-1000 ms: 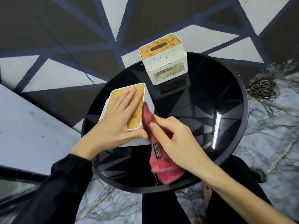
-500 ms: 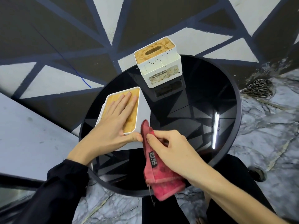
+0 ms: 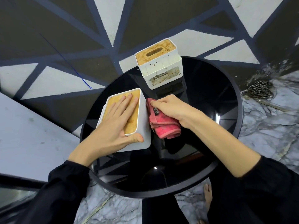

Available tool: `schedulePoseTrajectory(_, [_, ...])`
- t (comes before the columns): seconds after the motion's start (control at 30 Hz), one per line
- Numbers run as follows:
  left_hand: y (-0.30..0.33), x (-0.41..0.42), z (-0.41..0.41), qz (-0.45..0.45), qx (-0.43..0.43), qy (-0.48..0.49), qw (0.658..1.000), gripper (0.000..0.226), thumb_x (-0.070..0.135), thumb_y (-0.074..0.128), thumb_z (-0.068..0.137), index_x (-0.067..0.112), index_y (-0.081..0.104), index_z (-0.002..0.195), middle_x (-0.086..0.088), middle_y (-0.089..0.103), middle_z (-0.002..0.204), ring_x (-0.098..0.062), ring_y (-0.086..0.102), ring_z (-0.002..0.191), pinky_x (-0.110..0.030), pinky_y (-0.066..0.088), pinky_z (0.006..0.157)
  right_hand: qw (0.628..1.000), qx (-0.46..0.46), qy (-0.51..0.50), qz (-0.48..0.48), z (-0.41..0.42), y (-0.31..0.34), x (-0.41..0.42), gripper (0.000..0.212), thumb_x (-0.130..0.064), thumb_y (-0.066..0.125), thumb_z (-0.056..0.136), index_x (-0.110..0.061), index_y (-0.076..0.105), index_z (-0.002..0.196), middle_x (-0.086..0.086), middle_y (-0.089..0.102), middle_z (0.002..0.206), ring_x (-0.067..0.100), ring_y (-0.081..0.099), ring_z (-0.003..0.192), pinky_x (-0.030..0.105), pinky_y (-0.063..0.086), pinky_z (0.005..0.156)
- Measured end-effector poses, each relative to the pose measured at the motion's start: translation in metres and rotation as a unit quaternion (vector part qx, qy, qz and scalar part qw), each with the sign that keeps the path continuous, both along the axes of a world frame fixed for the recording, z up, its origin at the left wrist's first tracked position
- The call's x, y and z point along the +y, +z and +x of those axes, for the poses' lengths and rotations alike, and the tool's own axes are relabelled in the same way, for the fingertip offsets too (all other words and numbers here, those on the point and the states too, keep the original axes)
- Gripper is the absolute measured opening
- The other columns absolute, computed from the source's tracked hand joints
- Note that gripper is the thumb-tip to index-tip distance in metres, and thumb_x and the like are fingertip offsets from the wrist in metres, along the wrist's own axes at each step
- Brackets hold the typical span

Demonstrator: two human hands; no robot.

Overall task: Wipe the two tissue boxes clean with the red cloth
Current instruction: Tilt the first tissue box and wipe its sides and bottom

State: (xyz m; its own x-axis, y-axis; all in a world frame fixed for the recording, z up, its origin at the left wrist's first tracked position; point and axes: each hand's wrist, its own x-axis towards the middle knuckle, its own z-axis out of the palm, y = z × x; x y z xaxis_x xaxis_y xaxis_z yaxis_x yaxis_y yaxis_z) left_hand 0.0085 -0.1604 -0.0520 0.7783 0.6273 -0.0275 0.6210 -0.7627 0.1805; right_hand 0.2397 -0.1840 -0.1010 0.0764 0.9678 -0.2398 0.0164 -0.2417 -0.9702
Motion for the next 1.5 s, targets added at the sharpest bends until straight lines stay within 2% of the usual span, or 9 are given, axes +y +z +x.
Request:
schedulePoseTrajectory(0.13, [0.000, -0.001, 0.001, 0.005, 0.004, 0.005, 1.000, 0.127, 0.106, 0.023, 0.073, 0.027, -0.003, 0.169, 0.010, -0.011, 0.177, -0.004, -0.015, 0.162, -0.047, 0.001, 0.134, 0.998, -0.051, -0.002, 0.042, -0.008, -0.006, -0.019, 0.047, -0.045, 0.057, 0.101, -0.003, 0.069, 0.084, 0.015, 0.076, 0.087, 0.031, 0.073, 0.080, 0.053, 0.058, 0.090])
schedulePoseTrajectory(0.23, [0.001, -0.001, 0.002, 0.005, 0.003, 0.006, 1.000, 0.128, 0.106, 0.021, 0.072, 0.026, -0.004, 0.168, 0.009, -0.012, 0.177, -0.003, -0.016, 0.161, -0.046, 0.000, 0.134, 0.990, -0.098, 0.002, 0.103, -0.022, -0.008, -0.054, 0.045, -0.044, 0.055, 0.103, -0.007, 0.066, 0.081, 0.010, 0.072, 0.077, 0.017, 0.066, 0.070, 0.038, 0.055, 0.074])
schedulePoseTrajectory(0.43, [0.000, 0.000, 0.000, -0.001, 0.003, 0.005, 1.000, 0.127, 0.106, 0.022, 0.071, 0.028, -0.004, 0.168, 0.010, -0.012, 0.177, -0.004, -0.016, 0.162, -0.049, 0.001, 0.134, 0.981, -0.103, 0.008, 0.166, -0.034, -0.013, -0.081, 0.034, -0.039, 0.052, 0.108, -0.015, 0.075, 0.104, 0.004, 0.077, 0.094, 0.020, 0.072, 0.092, 0.043, 0.054, 0.087])
schedulePoseTrajectory(0.6, [0.000, -0.001, 0.001, 0.003, -0.003, -0.002, 1.000, 0.125, 0.105, 0.023, 0.074, 0.026, -0.001, 0.169, 0.008, -0.007, 0.178, -0.007, -0.012, 0.163, -0.050, 0.003, 0.134, 0.971, -0.106, -0.046, 0.207, -0.019, -0.001, -0.033, 0.028, -0.030, 0.056, 0.107, -0.029, 0.074, 0.129, -0.018, 0.075, 0.120, -0.002, 0.064, 0.115, 0.011, 0.047, 0.095])
schedulePoseTrajectory(0.83, [0.001, -0.003, 0.003, 0.009, -0.004, 0.009, 1.000, 0.126, 0.106, 0.021, 0.071, 0.029, -0.003, 0.167, 0.010, -0.009, 0.177, -0.001, -0.015, 0.161, -0.041, -0.001, 0.134, 0.976, -0.085, -0.024, 0.197, -0.019, -0.003, -0.033, 0.025, -0.033, 0.053, 0.108, -0.030, 0.076, 0.117, -0.017, 0.077, 0.099, -0.005, 0.069, 0.098, 0.012, 0.051, 0.086])
schedulePoseTrajectory(0.93, [0.000, -0.002, 0.003, 0.012, -0.006, 0.012, 1.000, 0.124, 0.106, 0.021, 0.072, 0.030, -0.003, 0.166, 0.009, -0.009, 0.177, -0.002, -0.015, 0.161, -0.042, -0.001, 0.134, 0.970, -0.103, -0.009, 0.220, -0.028, -0.010, -0.060, 0.024, -0.034, 0.054, 0.107, -0.024, 0.076, 0.110, -0.008, 0.075, 0.090, 0.006, 0.067, 0.092, 0.022, 0.052, 0.087])
schedulePoseTrajectory(1.03, [0.000, -0.002, 0.002, 0.006, -0.003, 0.013, 1.000, 0.126, 0.107, 0.021, 0.072, 0.029, -0.003, 0.167, 0.010, -0.010, 0.177, -0.002, -0.016, 0.161, -0.043, -0.001, 0.134, 0.969, -0.114, -0.024, 0.218, -0.035, -0.013, -0.070, 0.023, -0.037, 0.057, 0.106, -0.031, 0.075, 0.117, -0.010, 0.070, 0.091, 0.004, 0.060, 0.098, 0.012, 0.045, 0.084])
schedulePoseTrajectory(1.33, [0.001, -0.004, 0.004, 0.004, -0.014, 0.007, 1.000, 0.122, 0.106, 0.021, 0.072, 0.030, -0.005, 0.164, 0.013, -0.011, 0.175, -0.002, -0.014, 0.161, -0.044, 0.001, 0.134, 0.952, -0.173, -0.082, 0.237, -0.031, -0.013, -0.031, 0.052, -0.038, 0.055, 0.107, -0.037, 0.042, 0.157, -0.010, 0.052, 0.092, 0.001, 0.054, 0.092, 0.011, 0.040, 0.081])
schedulePoseTrajectory(1.5, [0.003, -0.005, 0.005, -0.005, -0.017, 0.022, 1.000, 0.121, 0.109, 0.020, 0.068, 0.037, -0.006, 0.161, 0.018, -0.012, 0.173, 0.004, -0.015, 0.159, -0.037, -0.002, 0.133, 0.950, -0.188, -0.047, 0.244, -0.030, -0.016, -0.040, 0.063, -0.039, 0.055, 0.106, -0.045, 0.026, 0.162, -0.013, 0.048, 0.091, 0.004, 0.054, 0.093, 0.016, 0.040, 0.083])
